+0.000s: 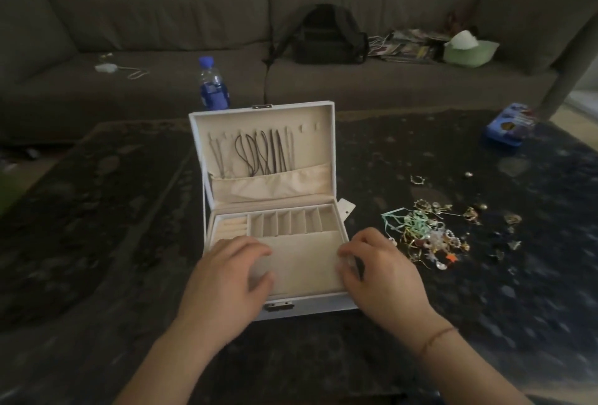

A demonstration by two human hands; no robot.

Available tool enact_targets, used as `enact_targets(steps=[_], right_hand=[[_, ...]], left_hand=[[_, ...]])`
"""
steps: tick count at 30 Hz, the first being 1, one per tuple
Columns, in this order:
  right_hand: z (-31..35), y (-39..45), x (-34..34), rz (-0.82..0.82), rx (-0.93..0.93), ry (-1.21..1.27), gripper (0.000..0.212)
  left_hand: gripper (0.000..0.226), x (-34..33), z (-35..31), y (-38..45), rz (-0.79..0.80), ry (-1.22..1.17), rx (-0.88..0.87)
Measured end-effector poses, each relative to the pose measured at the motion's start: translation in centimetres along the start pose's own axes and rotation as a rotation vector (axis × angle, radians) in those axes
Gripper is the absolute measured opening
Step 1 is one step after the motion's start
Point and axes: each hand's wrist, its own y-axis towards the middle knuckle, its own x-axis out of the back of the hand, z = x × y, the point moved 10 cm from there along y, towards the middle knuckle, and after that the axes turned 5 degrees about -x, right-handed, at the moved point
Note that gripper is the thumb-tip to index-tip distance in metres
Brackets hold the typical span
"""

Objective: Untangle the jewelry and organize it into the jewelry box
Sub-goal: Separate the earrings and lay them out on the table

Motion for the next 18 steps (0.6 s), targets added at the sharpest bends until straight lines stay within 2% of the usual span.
enact_targets(steps=[5, 8, 10, 13, 16, 18], right_hand=[[-0.7, 1.3, 0.0, 0.0, -0.043, -0.029, 0.025], [-0.1, 1.4, 0.4, -0.024, 0.007, -0.056, 0.004], [0.3, 1.3, 0.2, -0.048, 0.017, -0.102, 0.007], [0.8, 1.4, 0.1, -0.074, 0.031, -0.127, 0.008], [0.9, 1.3, 0.2, -0.104, 0.042, -0.141, 0.009], [0.9, 1.1, 0.3, -0.118, 0.04, -0.115, 0.008]], left_hand=[[0.057, -2.1, 0.4, 2.4, 0.141, 0.037, 0.044], [0.055, -2.3, 0.9, 2.5, 0.184, 0.038, 0.013], [0.051, -2.2, 1.0, 2.1, 0.201, -0.001, -0.027], [0.036, -0.7, 2.2, 1.2, 0.079, -0.044, -0.01], [0.026, 1.7, 5.1, 0.0, -0.082, 0.063, 0.193], [0.026, 2.5, 6.5, -0.4, -0.088, 0.13, 0.287]])
